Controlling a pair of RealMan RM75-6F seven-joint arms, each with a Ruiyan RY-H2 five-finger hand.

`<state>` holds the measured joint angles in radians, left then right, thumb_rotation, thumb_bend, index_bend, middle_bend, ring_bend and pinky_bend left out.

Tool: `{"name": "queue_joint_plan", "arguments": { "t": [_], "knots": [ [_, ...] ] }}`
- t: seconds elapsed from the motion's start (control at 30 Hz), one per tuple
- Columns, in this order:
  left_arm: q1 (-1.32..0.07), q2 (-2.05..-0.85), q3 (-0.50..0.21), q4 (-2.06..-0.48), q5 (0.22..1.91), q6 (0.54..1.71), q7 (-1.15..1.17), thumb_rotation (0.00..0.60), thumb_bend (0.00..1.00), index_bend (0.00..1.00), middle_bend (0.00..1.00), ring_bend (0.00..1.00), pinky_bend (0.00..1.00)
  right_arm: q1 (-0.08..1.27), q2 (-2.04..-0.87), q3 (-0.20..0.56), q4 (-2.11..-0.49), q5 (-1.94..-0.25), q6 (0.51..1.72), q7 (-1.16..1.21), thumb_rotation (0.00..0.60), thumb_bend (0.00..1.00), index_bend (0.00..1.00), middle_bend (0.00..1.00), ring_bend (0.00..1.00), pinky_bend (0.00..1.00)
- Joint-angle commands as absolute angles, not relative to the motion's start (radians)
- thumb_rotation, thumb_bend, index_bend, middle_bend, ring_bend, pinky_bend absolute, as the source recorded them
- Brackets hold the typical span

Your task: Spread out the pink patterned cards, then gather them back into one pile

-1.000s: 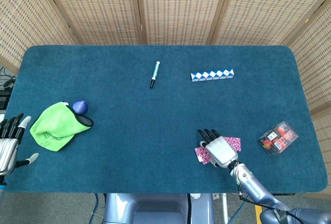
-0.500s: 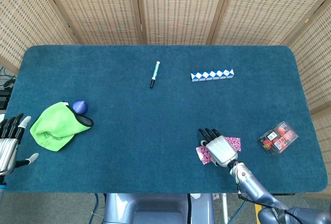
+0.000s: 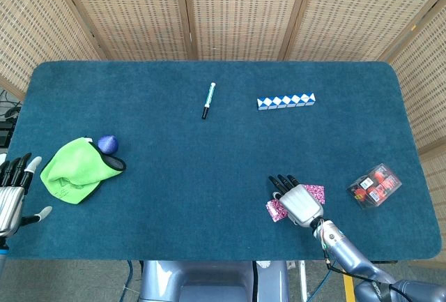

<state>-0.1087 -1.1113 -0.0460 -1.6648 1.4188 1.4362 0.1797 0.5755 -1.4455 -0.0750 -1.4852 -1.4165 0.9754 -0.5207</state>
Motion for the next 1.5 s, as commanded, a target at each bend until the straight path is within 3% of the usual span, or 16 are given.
{"name": "queue_joint_plan", "arguments": {
  "t": [0.03, 0.3, 0.47, 0.77, 1.2, 1.5],
  "knots": [
    [-0.109, -1.111, -0.046, -1.666, 1.418, 1.436, 0.18, 0.6, 0.0, 0.0, 0.0, 0.0, 0.0, 0.576, -1.439, -0.082, -1.485, -1.433, 0.975, -0.521, 0.6, 0.35, 0.46, 0.0, 0.0, 0.12],
    [-0.109, -1.111, -0.046, -1.666, 1.417, 1.435, 0.182, 0.6, 0.0, 0.0, 0.0, 0.0, 0.0, 0.571, -1.427, -0.085, -1.49, -1.459, 0.981, -0.537, 0.6, 0.35, 0.45, 0.0, 0.0, 0.12],
    [-0.109, -1.111, -0.047, -1.667, 1.416, 1.435, 0.182, 0.6, 0.0, 0.0, 0.0, 0.0, 0.0, 0.568, -1.422, -0.084, -1.495, -1.462, 0.978, -0.543, 0.6, 0.34, 0.34, 0.0, 0.0, 0.12],
    [-0.109, -1.111, -0.046, -1.667, 1.416, 1.435, 0.183, 0.6, 0.0, 0.0, 0.0, 0.0, 0.0, 0.564, -1.418, -0.078, -1.492, -1.462, 0.974, -0.55, 0.6, 0.34, 0.25, 0.0, 0.0, 0.12],
    [-0.109, -1.111, -0.046, -1.667, 1.417, 1.435, 0.181, 0.6, 0.0, 0.0, 0.0, 0.0, 0.0, 0.544, -1.401, -0.045, -1.502, -1.46, 1.02, -0.497, 0.6, 0.34, 0.25, 0.0, 0.0, 0.12],
    [-0.109, -1.109, -0.045, -1.667, 1.419, 1.434, 0.181, 0.6, 0.0, 0.0, 0.0, 0.0, 0.0, 0.503, -1.384, 0.026, -1.484, -1.285, 0.997, -0.326, 0.6, 0.31, 0.25, 0.0, 0.0, 0.12]
  ]
}}
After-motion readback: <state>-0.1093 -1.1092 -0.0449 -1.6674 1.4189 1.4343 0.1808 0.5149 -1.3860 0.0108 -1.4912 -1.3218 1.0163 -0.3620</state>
